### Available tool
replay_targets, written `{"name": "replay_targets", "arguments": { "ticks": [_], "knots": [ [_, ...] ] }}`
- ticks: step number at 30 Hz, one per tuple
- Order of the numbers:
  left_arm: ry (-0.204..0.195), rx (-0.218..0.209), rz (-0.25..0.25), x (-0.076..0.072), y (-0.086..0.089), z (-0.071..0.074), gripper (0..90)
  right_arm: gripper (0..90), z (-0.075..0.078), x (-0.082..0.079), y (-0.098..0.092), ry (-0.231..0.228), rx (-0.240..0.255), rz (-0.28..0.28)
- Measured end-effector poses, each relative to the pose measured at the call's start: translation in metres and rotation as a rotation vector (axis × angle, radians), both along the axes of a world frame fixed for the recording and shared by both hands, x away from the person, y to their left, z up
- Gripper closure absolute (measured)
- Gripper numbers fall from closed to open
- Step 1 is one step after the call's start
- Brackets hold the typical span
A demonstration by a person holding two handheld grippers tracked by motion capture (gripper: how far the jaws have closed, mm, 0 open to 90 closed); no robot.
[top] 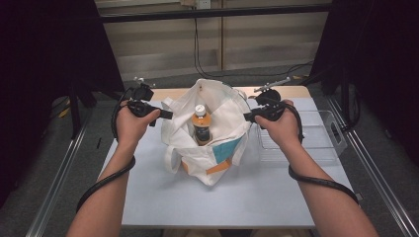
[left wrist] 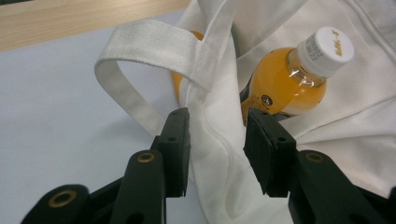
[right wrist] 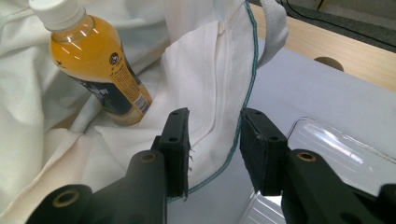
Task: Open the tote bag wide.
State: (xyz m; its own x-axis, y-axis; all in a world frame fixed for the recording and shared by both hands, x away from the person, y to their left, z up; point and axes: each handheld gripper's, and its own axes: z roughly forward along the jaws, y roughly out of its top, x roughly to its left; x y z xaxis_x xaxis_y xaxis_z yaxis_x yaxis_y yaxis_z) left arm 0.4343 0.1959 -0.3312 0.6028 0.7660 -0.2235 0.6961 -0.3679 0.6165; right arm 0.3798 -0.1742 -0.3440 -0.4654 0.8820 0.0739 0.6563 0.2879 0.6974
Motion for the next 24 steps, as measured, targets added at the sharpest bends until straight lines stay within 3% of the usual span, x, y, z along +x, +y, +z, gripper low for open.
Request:
{"name": "replay_targets", "arguments": {
  "ticks": [9,12,13,17,24],
  "knots": [
    [-0.026,0.001,-0.011,-0.005,-0.004,0.01,64.7,68.5,0.011,-0.001,-0.006,-0.006,0.015,-0.015],
    [-0.022,-0.017,-0.028,-0.005,-0.007,0.012,69.5,73.0,0.014,-0.001,-0.006,-0.01,0.014,-0.008],
    [-0.016,-0.034,-0.017,-0.006,-0.008,0.011,75.1,75.7,0.013,-0.001,-0.004,-0.003,0.019,0.004],
    [0.003,-0.02,-0.048,-0.005,-0.011,0.007,83.0,79.5,0.01,0.0,-0.001,0.001,0.024,0.017],
    [0.021,-0.006,-0.037,0.0,-0.01,-0.006,83.6,83.7,-0.003,0.004,0.006,0.019,0.018,0.047]
  ]
}}
